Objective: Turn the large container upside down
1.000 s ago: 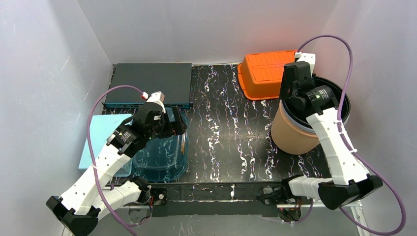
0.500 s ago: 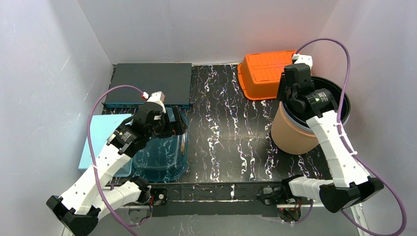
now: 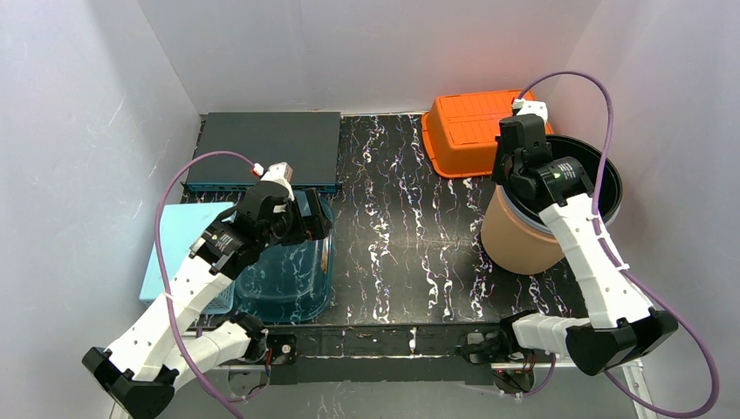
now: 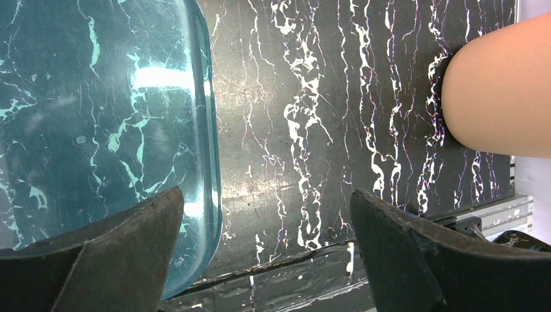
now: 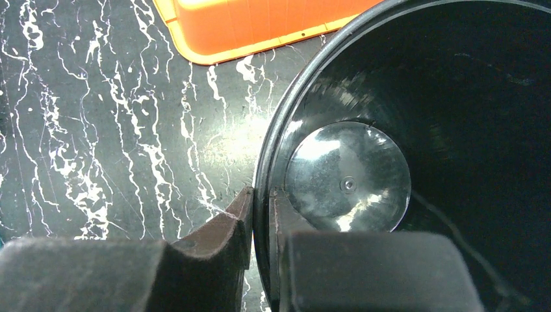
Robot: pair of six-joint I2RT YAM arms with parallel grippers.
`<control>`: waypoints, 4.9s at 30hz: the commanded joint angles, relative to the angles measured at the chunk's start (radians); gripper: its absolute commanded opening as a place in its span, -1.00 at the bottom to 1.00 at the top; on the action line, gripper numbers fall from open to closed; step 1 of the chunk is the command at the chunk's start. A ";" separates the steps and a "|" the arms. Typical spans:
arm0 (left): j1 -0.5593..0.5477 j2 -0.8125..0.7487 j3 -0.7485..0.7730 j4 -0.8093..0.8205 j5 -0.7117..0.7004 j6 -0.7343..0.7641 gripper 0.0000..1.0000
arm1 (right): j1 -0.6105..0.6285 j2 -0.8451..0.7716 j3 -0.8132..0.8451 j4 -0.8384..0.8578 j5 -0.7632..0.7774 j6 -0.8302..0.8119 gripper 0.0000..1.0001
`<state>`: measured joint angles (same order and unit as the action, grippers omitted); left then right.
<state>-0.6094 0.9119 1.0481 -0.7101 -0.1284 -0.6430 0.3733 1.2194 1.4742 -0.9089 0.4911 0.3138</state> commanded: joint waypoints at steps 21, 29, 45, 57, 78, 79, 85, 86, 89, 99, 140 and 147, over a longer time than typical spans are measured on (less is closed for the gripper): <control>0.008 0.010 0.009 0.007 0.024 0.008 0.96 | -0.005 -0.038 0.006 0.070 0.000 -0.018 -0.57; 0.008 0.010 0.000 0.010 0.029 0.006 0.96 | -0.006 -0.031 0.000 0.056 0.031 -0.036 -0.37; 0.008 0.009 -0.005 0.014 0.029 0.007 0.96 | -0.007 -0.034 -0.030 0.073 0.003 -0.031 -0.87; 0.008 0.005 -0.004 0.019 0.031 0.006 0.96 | -0.008 -0.035 0.109 0.051 0.095 -0.101 -0.97; 0.008 0.084 0.035 0.200 0.262 -0.054 0.96 | -0.007 -0.083 0.164 0.104 -0.241 -0.199 -0.97; 0.008 0.084 0.034 0.204 0.266 -0.056 0.96 | -0.007 -0.087 0.151 0.116 -0.285 -0.194 -0.97; 0.007 0.077 0.033 0.200 0.271 -0.058 0.96 | -0.008 -0.078 0.136 0.141 -0.440 -0.185 -0.97; 0.008 0.074 0.032 0.199 0.270 -0.058 0.96 | -0.008 -0.080 0.136 0.147 -0.460 -0.185 -0.97; 0.007 0.069 0.031 0.197 0.267 -0.057 0.96 | -0.007 -0.090 0.121 0.195 -0.566 -0.168 -0.97; 0.008 0.031 0.113 0.090 0.063 -0.056 0.96 | 0.000 -0.090 0.038 0.377 -0.956 -0.077 -0.97; 0.092 0.465 0.705 -0.144 0.358 0.040 0.21 | 0.484 0.017 0.053 0.568 -0.904 -0.224 -0.97; 0.092 0.485 0.706 -0.141 0.388 0.048 0.02 | 0.488 -0.006 0.040 0.601 -0.922 -0.218 -0.97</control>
<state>-0.5247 1.3880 1.7283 -0.8440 0.2146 -0.6170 0.8482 1.2758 1.4776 -0.4637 -0.3698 0.0746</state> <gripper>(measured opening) 0.540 0.075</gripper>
